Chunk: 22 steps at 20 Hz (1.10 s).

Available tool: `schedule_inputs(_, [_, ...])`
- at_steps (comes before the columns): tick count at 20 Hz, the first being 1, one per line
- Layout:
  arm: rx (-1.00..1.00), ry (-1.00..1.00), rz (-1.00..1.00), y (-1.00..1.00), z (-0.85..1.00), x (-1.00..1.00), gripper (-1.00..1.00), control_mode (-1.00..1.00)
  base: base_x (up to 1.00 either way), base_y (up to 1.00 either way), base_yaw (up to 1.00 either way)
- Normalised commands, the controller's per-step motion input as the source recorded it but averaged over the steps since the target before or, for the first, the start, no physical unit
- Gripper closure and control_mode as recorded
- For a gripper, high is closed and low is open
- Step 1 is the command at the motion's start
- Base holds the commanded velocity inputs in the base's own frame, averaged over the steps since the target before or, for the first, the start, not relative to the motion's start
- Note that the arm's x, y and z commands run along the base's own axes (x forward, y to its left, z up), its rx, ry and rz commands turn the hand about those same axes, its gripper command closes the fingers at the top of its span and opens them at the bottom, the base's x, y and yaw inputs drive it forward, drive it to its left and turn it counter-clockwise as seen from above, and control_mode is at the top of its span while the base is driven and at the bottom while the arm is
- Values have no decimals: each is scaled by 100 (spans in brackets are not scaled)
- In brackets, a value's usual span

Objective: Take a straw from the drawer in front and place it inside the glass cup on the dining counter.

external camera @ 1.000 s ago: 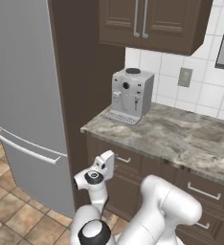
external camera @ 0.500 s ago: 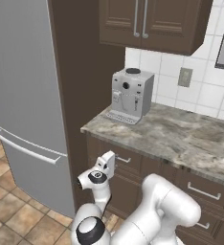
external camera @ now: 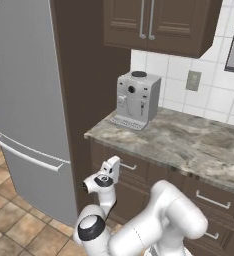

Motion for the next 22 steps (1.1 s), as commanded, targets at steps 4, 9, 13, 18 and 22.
schedule_inputs(4, [0,1,0,0,-33,43,-100,-100,0,0,0])
schedule_inputs(9, [0,0,1,0,-38,35,-100,-100,0,0,0])
schedule_inputs(13, [0,0,2,0,-45,29,-100,-100,0,0,0])
schedule_inputs(18, [-3,0,2,0,-48,26,-100,-100,0,0,0])
schedule_inputs(22, [-6,0,2,0,-50,24,-100,-100,0,0,0])
